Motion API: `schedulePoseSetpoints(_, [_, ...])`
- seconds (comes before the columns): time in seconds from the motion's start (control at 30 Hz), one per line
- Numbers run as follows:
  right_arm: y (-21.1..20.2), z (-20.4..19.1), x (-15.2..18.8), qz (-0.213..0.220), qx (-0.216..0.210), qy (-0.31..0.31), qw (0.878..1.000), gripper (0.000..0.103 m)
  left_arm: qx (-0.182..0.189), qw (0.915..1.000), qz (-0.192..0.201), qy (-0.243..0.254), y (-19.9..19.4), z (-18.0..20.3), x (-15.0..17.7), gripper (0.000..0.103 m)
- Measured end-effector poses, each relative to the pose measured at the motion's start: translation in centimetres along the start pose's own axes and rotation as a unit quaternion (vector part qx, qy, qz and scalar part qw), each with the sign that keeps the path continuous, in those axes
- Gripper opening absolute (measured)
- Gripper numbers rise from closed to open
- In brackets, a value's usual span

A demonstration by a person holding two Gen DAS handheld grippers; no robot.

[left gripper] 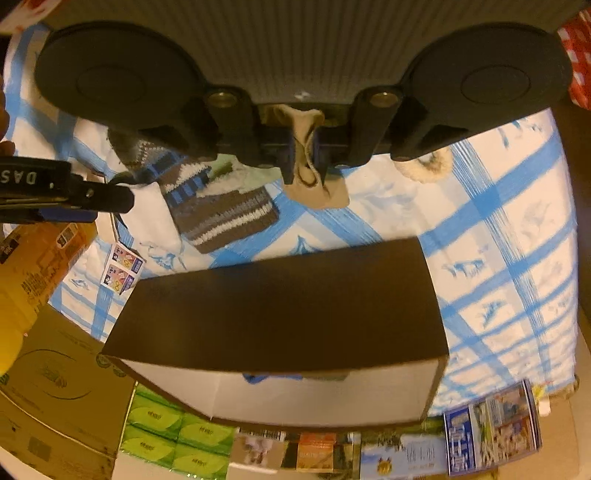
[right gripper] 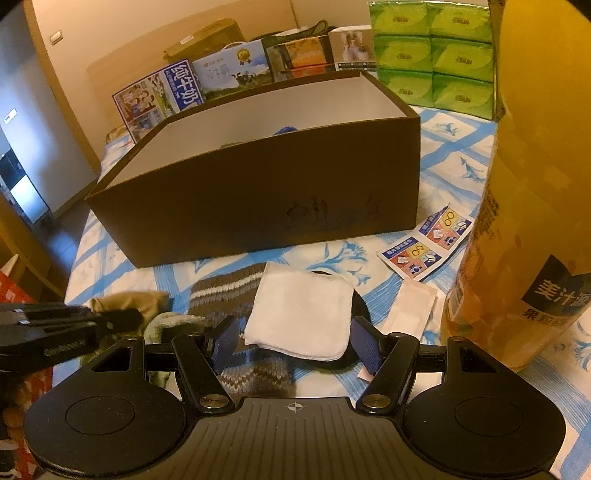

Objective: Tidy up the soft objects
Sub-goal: 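Grasp the beige sock with left tool while right tool grasps the white square cloth, then carry the beige sock in left tool while right tool carries the white cloth to the box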

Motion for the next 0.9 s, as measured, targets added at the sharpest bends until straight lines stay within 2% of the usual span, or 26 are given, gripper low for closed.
schedulePoseSetpoints(0.1, [0.4, -0.3, 0.1, -0.002, 0.000, -0.010, 1.000, 0.067, -0.008, 0.9997, 0.022, 0.011, -0.9, 0.2, -0.5, 0.008])
schedulePoseSetpoints(0.23, [1.3, -0.7, 0.3, -0.005, 0.007, -0.033, 0.999, 0.067, -0.004, 0.9989, 0.046, 0.001, -2.6, 0.4, -1.6, 0.008])
schedulePoseSetpoints(0.4, [2.8, -1.2, 0.8, -0.013, 0.022, -0.071, 0.997, 0.064, -0.004, 0.9983, 0.058, 0.003, -3.8, 0.6, -2.2, 0.008])
schedulePoseSetpoints(0.47, [3.1, -1.5, 0.9, -0.014, 0.020, -0.086, 0.996, 0.038, -0.006, 0.9983, 0.057, 0.002, -3.8, 0.5, -2.1, 0.008])
schedulePoseSetpoints(0.53, [2.9, -1.4, 0.9, -0.013, 0.016, -0.087, 0.996, 0.027, -0.009, 0.9985, 0.054, 0.000, -3.8, 0.4, -1.8, 0.008])
schedulePoseSetpoints(0.57, [2.8, -1.4, 0.8, -0.010, 0.014, -0.086, 0.996, 0.015, -0.009, 0.9986, 0.053, -0.001, -3.8, 0.4, -1.6, 0.008])
schedulePoseSetpoints(0.63, [2.4, -1.3, 0.7, -0.005, 0.013, -0.085, 0.996, 0.004, -0.010, 0.9986, 0.052, -0.002, -3.9, 0.3, -1.4, 0.008])
schedulePoseSetpoints(0.9, [-2.4, -0.6, -1.7, 0.052, -0.008, -0.046, 0.998, 0.003, -0.007, 0.9980, 0.062, -0.007, -5.2, 0.4, -1.3, 0.008])
Point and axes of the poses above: each gripper's, at about its wrist camera, not at the fingertips, and y roughly the way its jaws point, z to its right, x to its underside, the point moved 10 cm from there along y, roughly the way its jaws point, and after that the axes turned 6 degrees about -y, right-handed, at the moved point
